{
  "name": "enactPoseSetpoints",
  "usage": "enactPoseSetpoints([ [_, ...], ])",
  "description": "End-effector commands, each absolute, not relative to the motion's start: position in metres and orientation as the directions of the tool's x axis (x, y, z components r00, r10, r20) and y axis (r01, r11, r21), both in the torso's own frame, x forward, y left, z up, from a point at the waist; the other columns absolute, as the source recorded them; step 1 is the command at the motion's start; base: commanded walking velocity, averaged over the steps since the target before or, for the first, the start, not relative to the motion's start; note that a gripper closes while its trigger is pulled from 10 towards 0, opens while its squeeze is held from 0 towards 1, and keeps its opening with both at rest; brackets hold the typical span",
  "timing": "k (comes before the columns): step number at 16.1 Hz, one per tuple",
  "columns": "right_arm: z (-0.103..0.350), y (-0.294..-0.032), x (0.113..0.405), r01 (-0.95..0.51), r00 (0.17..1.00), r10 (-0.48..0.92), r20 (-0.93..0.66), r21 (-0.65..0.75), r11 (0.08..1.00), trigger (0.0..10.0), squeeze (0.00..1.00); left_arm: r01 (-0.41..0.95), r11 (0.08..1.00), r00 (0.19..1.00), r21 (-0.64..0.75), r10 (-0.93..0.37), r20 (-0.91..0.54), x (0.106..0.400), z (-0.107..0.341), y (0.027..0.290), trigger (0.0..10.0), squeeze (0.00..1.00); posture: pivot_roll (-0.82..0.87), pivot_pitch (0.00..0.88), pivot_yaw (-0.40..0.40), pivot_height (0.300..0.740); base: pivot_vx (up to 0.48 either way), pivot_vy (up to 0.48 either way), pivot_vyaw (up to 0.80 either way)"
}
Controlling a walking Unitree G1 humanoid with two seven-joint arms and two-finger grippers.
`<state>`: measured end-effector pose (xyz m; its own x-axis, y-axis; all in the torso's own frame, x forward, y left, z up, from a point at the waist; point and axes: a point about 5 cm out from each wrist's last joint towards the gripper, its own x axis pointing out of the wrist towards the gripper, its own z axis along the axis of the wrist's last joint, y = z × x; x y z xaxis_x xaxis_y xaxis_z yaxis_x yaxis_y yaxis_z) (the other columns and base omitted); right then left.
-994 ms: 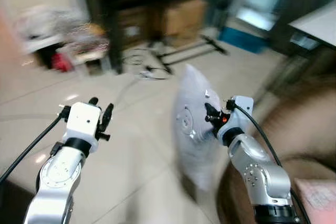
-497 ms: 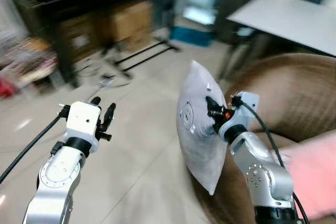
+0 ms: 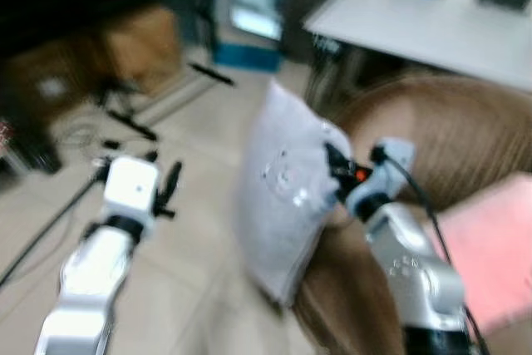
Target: Move the pillow to the sofa from floor
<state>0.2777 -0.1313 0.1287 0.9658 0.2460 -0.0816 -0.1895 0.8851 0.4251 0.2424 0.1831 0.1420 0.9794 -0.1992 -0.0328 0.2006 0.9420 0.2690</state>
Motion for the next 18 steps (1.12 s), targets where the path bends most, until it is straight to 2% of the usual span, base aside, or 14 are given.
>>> enactPoseSetpoints([
  [1, 0.1479, -0.1363, 0.2786, -0.207, 0.976, 0.219, 0.019, 0.414, 0.886, 10.0, 0.0, 0.191, 0.939, 0.981, 0.287, -0.189, -0.035, 0.2402, 0.1428, 0.1869, 10.0, 0.0, -0.02, 0.0, -0.021, 0.74, 0.0, 0.0, 0.0],
  [3, 0.1464, -0.1365, 0.2766, -0.21, 0.974, 0.224, 0.013, 0.408, 0.888, 10.0, 0.0, 0.193, 0.937, 0.981, 0.291, -0.191, -0.036, 0.2403, 0.1422, 0.1879, 10.0, 0.0, -0.02, 0.0, -0.021, 0.74, 0.0, 0.0, 0.0],
  [6, 0.1456, -0.1378, 0.2731, -0.21, 0.974, 0.224, 0.013, 0.409, 0.888, 10.0, 0.0, 0.197, 0.936, 0.98, 0.291, -0.195, -0.034, 0.2397, 0.1424, 0.187, 10.0, 0.0, -0.02, 0.0, -0.018, 0.74, 0.0, 0.0, -0.76],
  [10, 0.147, -0.1387, 0.2703, -0.211, 0.975, 0.221, 0.025, 0.412, 0.886, 10.0, 0.0, 0.206, 0.936, 0.978, 0.287, -0.205, -0.031, 0.2398, 0.1425, 0.1867, 10.0, 0.0, -0.02, 0.0, -0.018, 0.74, 0.0, 0.442, -0.78],
  [11, 0.1471, -0.139, 0.2696, -0.21, 0.975, 0.218, 0.026, 0.413, 0.886, 10.0, 0.0, 0.206, 0.928, 0.978, 0.31, -0.208, -0.029, 0.24, 0.1433, 0.1868, 10.0, 0.0, -0.03, 0.0, -0.016, 0.74, 0.0, 0.0, -0.78],
  [16, 0.1481, -0.1387, 0.2688, -0.207, 0.976, 0.213, 0.031, 0.412, 0.887, 10.0, 0.0, 0.206, 0.925, 0.977, 0.32, -0.21, -0.022, 0.24, 0.1439, 0.1869, 10.0, 0.0, -0.03, 0.0, -0.014, 0.74, 0.0, -0.48, -0.79],
  [18, 0.1507, -0.137, 0.2705, -0.216, 0.975, 0.221, 0.033, 0.395, 0.893, 10.0, 0.0, 0.184, 0.936, 0.982, 0.301, -0.186, -0.023, 0.2403, 0.1434, 0.1895, 10.0, 0.0, -0.02, 0.0, -0.014, 0.74, 0.0, 0.0, -0.37],
])
